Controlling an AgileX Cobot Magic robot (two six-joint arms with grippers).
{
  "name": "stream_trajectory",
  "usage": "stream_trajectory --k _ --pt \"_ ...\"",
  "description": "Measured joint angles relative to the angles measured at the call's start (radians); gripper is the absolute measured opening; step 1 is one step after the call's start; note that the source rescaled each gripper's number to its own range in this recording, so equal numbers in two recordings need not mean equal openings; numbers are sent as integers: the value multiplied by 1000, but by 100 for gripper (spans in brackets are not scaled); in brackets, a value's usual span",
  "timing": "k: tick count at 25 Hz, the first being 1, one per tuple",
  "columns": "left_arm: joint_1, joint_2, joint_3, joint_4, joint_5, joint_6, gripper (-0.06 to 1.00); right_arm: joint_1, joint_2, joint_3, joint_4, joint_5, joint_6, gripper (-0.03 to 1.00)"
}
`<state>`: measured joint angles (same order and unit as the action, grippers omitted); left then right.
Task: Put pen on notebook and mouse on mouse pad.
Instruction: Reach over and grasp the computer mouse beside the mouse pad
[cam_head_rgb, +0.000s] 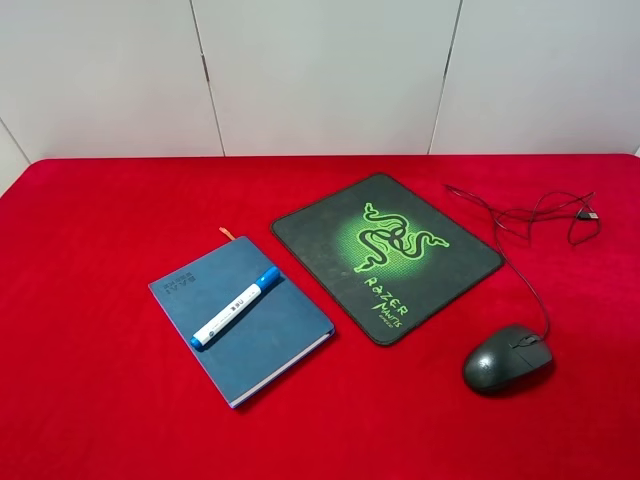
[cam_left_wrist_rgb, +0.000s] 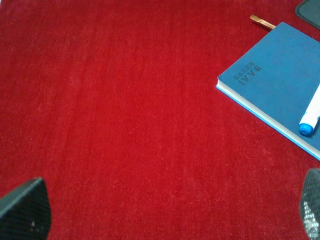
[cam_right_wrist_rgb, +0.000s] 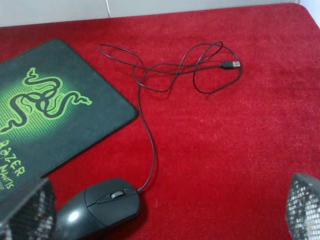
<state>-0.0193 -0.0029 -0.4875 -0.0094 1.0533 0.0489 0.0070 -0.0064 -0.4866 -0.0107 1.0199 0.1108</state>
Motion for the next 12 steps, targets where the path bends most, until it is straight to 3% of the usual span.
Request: stream_trajectory --k 5,12 --pt "0 0 0 0 0 0 100 0 73 -68 11 9 0 100" --pt "0 0 0 0 0 0 100 0 350 -263 11 13 -39 100"
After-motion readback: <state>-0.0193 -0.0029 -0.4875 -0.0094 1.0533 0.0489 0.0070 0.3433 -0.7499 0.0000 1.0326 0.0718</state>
